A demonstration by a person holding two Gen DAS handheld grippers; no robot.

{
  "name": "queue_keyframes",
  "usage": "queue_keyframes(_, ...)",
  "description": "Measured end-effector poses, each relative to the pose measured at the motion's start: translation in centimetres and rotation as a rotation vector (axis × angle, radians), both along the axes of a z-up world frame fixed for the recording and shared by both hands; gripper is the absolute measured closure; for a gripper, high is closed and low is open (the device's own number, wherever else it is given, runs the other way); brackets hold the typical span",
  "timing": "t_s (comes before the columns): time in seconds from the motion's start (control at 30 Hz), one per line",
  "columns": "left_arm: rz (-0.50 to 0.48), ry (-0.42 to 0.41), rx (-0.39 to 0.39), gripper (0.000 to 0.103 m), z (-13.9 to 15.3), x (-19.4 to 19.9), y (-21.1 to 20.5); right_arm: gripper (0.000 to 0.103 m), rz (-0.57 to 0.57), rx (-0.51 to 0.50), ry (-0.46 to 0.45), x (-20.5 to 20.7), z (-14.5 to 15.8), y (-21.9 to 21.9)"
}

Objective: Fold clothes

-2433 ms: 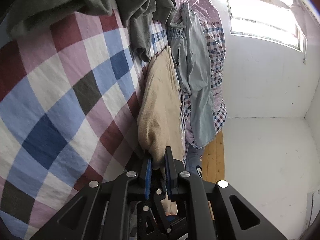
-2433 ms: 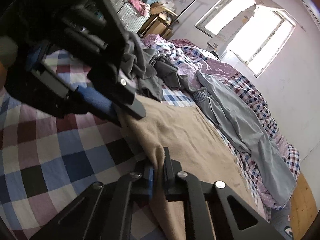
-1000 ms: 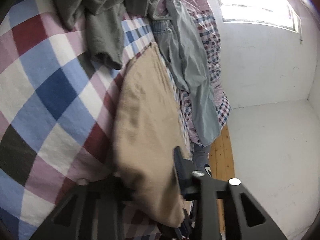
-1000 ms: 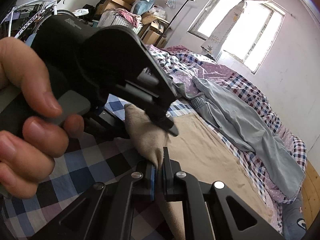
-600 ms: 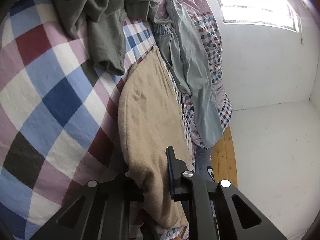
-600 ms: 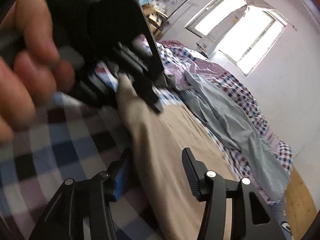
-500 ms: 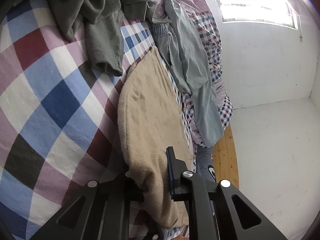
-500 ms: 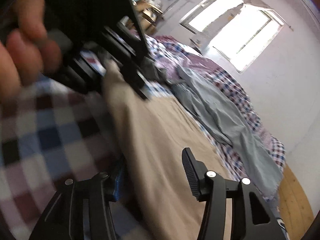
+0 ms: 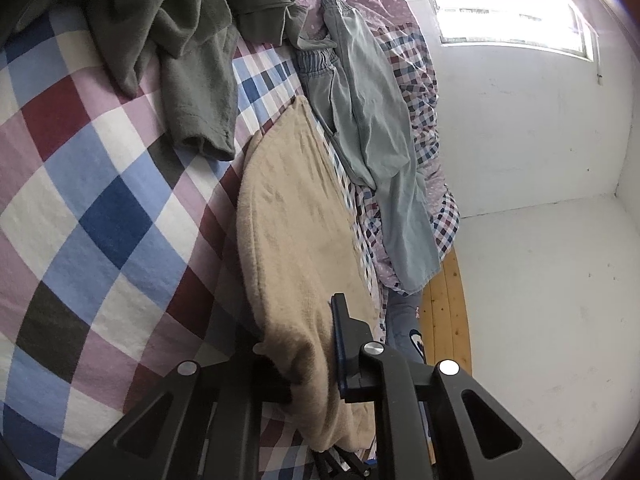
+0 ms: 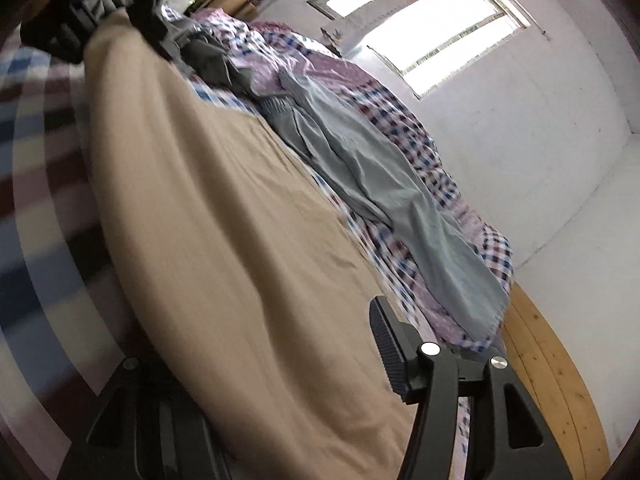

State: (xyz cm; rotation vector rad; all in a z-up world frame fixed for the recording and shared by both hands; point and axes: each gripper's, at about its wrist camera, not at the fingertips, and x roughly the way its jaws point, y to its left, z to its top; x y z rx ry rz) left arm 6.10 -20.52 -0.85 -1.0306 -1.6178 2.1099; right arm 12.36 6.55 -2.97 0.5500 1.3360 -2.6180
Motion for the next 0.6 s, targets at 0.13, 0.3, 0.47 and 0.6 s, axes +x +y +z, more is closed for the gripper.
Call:
queue_keyframes(0.13, 0.009, 0.000, 0.002, 0.091, 0.1, 0.0, 0.0, 0.042, -0.028, 0.039, -0.011, 0.0, -0.3, 2.6)
queue_keyframes(0.3, 0.024, -0.001, 0.011, 0.091, 0.1, 0.0, 0.0, 0.042, -0.076, 0.098, -0.006, 0.1, -0.8, 6.1)
queue_keyframes(0.47, 0.033, -0.005, 0.021, 0.092, -0.1, -0.1, -0.1, 0.042, -0.100, 0.128, -0.007, 0.6, -1.0, 9.8)
queue_keyframes(0.6, 0.039, -0.008, 0.025, 0.092, -0.2, -0.2, -0.2, 0.042, -0.121, 0.186, 0.009, 0.5, -1.2, 12.4)
